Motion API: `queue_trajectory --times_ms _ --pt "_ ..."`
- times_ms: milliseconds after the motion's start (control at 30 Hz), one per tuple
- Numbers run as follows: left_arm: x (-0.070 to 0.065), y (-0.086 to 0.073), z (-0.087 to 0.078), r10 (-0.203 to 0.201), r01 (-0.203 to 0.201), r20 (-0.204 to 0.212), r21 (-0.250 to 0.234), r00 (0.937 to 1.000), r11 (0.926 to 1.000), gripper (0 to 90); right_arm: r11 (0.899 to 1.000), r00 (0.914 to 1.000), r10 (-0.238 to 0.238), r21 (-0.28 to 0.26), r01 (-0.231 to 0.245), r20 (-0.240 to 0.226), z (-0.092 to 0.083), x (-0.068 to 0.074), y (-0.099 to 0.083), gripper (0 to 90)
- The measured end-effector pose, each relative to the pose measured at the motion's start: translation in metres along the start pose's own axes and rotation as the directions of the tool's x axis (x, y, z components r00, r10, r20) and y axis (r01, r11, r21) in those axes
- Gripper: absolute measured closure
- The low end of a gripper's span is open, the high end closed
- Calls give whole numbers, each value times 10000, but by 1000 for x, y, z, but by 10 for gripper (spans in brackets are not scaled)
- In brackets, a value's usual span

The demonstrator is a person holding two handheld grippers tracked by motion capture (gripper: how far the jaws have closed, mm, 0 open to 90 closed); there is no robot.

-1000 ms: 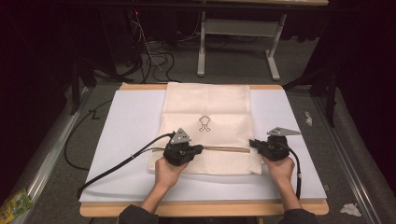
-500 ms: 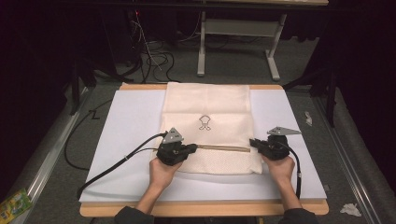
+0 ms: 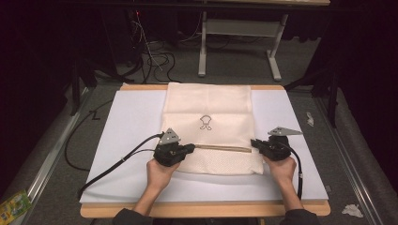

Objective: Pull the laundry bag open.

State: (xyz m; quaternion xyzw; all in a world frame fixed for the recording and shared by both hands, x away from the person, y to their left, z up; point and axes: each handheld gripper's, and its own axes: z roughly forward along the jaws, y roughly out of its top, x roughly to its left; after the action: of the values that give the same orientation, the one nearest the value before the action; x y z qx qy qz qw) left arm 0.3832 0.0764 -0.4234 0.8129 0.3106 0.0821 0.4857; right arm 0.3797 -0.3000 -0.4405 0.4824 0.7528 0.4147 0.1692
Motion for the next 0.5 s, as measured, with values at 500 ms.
queue_trajectory --times_ms 500 --pt "6 -2 -12 -164 163 -91 -150 9998 9998 872 10000 10000 53 -43 -53 48 -1 0 1 882"
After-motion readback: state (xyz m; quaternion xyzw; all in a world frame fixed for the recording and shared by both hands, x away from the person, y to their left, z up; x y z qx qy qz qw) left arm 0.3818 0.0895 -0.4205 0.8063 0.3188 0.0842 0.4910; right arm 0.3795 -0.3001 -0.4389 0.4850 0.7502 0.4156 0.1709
